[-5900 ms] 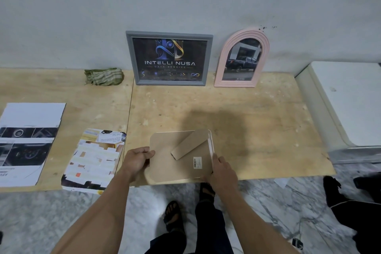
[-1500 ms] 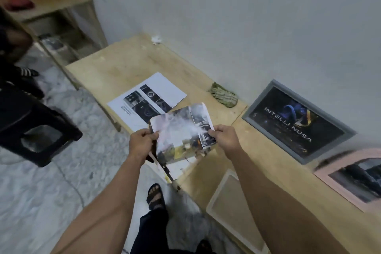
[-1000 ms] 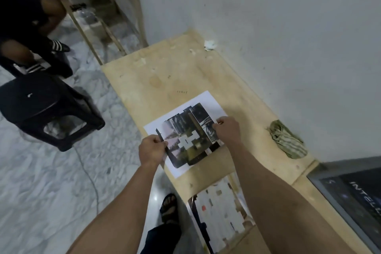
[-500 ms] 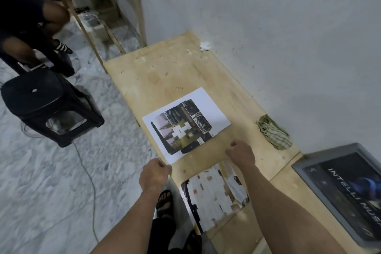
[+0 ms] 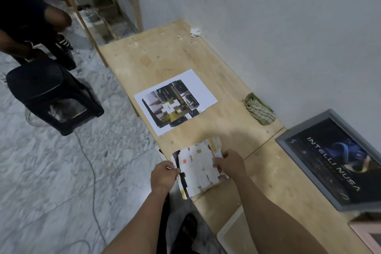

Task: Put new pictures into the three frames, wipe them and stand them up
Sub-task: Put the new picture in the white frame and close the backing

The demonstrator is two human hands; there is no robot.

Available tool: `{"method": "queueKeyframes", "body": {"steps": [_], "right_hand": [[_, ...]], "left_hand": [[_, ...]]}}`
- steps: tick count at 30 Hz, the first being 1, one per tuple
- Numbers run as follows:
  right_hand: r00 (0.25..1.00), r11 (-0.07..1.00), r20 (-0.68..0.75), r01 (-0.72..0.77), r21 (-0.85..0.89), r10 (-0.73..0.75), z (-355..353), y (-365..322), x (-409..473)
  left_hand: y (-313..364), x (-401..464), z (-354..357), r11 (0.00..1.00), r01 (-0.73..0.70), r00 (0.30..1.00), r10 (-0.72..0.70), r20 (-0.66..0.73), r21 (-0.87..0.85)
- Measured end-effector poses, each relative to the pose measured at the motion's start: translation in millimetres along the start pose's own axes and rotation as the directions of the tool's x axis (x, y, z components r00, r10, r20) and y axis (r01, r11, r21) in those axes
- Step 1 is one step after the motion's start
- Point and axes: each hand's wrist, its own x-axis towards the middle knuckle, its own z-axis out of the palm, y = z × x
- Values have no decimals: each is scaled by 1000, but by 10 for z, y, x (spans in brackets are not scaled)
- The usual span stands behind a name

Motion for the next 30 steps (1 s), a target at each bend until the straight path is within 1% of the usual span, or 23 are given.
{"method": "queueKeyframes", "body": {"steps": [2,4,6,8,9,11,13,14,16,19,22,24,26,28,30], "right_hand": [[999,988,0,-40,147,40,-16,32,-47],[994,927,44,-109,359,100,-92,36,-127],[979,826,138,-200,528,148,-212,95,-194],[967,737,207,-249,628,150,-316,229,-232],[965,699,215,-257,667,150,-364,325,-260],[965,660,210,-260,705,156,-454,538,-359],[970,680,173,-243,692,171,-540,757,-577],[973,679,146,-230,697,179,-585,920,-732],[966,641,116,-241,729,232,-624,1293,-1009],[905,516,85,-313,797,416,-610,1876,-1450],[847,396,102,-346,850,522,-524,2271,-1852],[821,332,135,-367,869,555,-434,2411,-2050],[796,299,135,-371,879,590,-321,2505,-2134],[773,303,105,-366,880,626,-213,2533,-2167],[754,353,56,-370,860,655,-138,2523,-2177]], "left_hand": [[12,-39,-48,993,8,995,5,103,-119],[18,-79,-144,978,32,980,10,200,-206],[47,-143,-238,973,45,966,16,259,-228],[95,-239,-292,976,35,951,34,307,-216],[116,-279,-292,979,24,942,46,333,-203],[145,-336,-235,985,14,927,51,372,-170],[158,-363,-122,993,1,924,44,381,-117],[172,-394,-5,997,-14,920,43,390,-75],[203,-493,279,998,-56,905,51,422,-1],[215,-697,815,981,-147,854,62,517,124],[138,-851,1200,947,-245,792,72,606,207],[64,-893,1372,899,-332,776,88,625,285],[19,-977,1464,823,-429,782,132,609,373],[1,-1075,1491,699,-532,782,189,594,478],[-28,-1115,1493,591,-599,765,225,603,540]]}}
